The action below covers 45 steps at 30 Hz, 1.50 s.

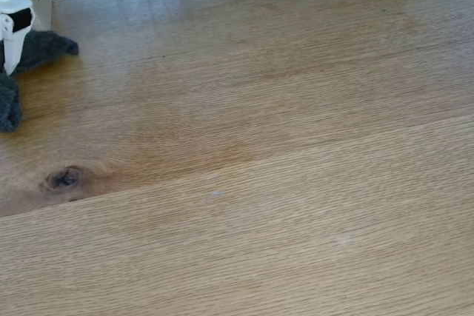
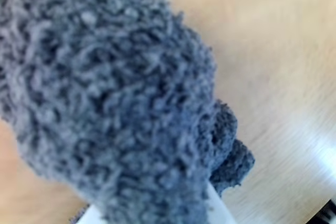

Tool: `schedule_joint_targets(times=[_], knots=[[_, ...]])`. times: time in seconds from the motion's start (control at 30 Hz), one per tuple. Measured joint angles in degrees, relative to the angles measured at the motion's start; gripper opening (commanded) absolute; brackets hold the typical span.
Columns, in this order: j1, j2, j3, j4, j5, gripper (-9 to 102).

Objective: Clean the area in front of the robot

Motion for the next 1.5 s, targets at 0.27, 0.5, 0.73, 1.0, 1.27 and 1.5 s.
schedule_joint_targets(times=[0.27, 0.5, 0.73, 1.0, 1.27, 1.5], knots=[[-28.7, 31.7, 0.0, 17.2, 8.8, 0], [-59.2, 37.3, 0.2, 20.4, 11.5, 0], [-70.4, 18.7, 0.1, 2.8, 9.7, 0], [-71.6, -5.5, -14.3, -0.8, 13.0, 0], [-70.5, -20.0, -36.7, 2.8, 13.7, 0], [-63.8, -29.5, -44.5, 3.3, 8.3, 0]])
